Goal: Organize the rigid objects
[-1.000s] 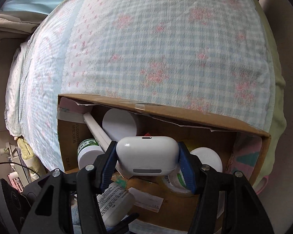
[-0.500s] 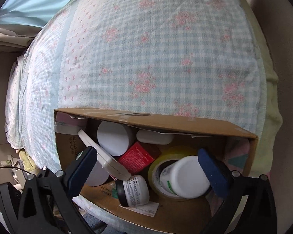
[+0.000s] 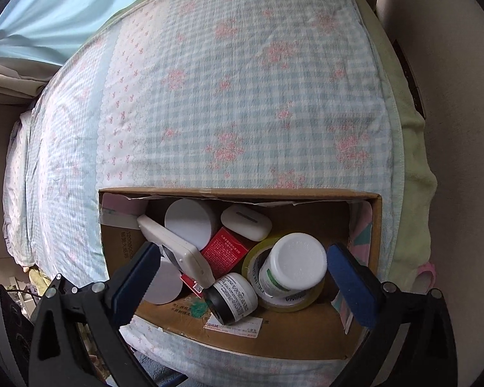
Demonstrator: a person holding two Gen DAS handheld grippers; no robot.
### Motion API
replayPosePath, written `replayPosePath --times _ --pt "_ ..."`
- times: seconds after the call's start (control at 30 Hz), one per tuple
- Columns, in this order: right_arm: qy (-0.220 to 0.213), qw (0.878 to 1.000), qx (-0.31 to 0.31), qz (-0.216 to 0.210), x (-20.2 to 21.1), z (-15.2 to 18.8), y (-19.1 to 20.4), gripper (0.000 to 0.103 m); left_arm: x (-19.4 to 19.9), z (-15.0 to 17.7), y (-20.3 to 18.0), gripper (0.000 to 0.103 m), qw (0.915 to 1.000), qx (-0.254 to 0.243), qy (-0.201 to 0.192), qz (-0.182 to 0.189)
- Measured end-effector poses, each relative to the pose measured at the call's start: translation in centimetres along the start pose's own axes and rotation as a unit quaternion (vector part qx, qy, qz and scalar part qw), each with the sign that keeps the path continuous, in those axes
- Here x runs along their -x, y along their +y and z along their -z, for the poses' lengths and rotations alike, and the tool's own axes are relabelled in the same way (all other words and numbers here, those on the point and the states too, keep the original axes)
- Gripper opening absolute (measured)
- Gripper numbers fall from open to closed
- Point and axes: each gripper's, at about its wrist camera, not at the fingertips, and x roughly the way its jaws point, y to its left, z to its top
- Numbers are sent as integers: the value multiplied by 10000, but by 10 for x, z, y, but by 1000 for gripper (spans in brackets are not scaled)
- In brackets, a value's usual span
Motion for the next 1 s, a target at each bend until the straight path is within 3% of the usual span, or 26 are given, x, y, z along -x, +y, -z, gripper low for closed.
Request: replayPosePath --times 0.2,0.47,0.6,0.77,0.9,1.0 --pt "-351 9993 42 68 45 14 32 103 60 9 7 103 9990 -11 -393 -200" --pt "-1407 9893 348 161 152 39 126 103 199 29 54 103 9878 534 -1176 -875" --pt "-2185 9745 491 168 205 70 182 103 287 52 85 103 9689 917 -1984 -1160" --pt "-3219 9428 765 401 251 128 249 103 374 88 106 103 9350 1160 -2972 -1548" --pt "-3998 9091 857 794 270 173 282 103 409 114 105 103 9156 1041 -3367 -1935" --pt "-4284 8946 820 969 273 197 290 103 422 135 103 103 9033 1062 -3593 -2092"
